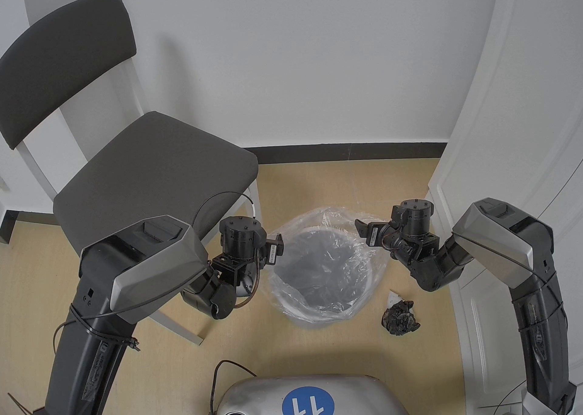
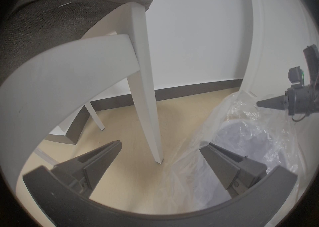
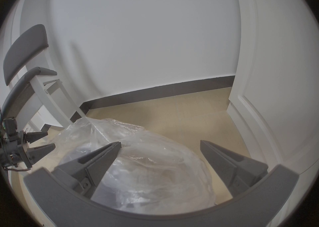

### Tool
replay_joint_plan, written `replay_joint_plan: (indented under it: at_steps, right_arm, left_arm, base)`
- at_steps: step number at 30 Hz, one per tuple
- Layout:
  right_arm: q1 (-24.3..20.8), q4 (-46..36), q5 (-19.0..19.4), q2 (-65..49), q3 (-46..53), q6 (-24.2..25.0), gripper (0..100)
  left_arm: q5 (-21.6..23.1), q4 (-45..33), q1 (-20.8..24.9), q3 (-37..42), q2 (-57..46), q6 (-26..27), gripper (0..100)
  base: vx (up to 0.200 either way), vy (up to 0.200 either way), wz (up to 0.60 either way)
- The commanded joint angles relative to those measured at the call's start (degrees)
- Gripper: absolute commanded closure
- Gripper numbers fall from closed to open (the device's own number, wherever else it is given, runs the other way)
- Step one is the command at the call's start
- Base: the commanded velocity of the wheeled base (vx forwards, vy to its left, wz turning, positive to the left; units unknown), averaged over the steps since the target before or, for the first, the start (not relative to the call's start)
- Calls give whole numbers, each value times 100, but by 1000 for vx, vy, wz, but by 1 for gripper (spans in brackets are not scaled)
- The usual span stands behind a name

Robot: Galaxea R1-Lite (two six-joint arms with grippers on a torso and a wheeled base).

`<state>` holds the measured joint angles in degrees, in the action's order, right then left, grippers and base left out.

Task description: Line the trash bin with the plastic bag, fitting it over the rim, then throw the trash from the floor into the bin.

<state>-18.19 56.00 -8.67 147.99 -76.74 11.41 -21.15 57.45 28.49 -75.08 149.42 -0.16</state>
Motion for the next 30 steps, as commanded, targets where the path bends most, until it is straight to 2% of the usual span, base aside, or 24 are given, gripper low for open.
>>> replay_joint_plan:
  at_steps: [1, 7, 15, 30]
  right_arm:
    - [26, 16, -39, 467, -403, 142, 0]
    - [96, 16, -30, 625, -702, 379, 0]
    - [87, 192, -39, 889, -957, 397, 0]
    - [87, 113, -21, 1030, -992, 379, 0]
  left_arm:
    - [-205, 3, -1, -332, 298, -2, 0]
    - [-372, -6, -10, -481, 395, 7, 0]
    - [-662, -15, -72, -868, 676, 42, 0]
    - [-759, -340, -159, -973, 843, 42, 0]
  base:
    - [0, 0, 0]
    - [0, 0, 0]
    - [0, 0, 0]
    - [0, 0, 0]
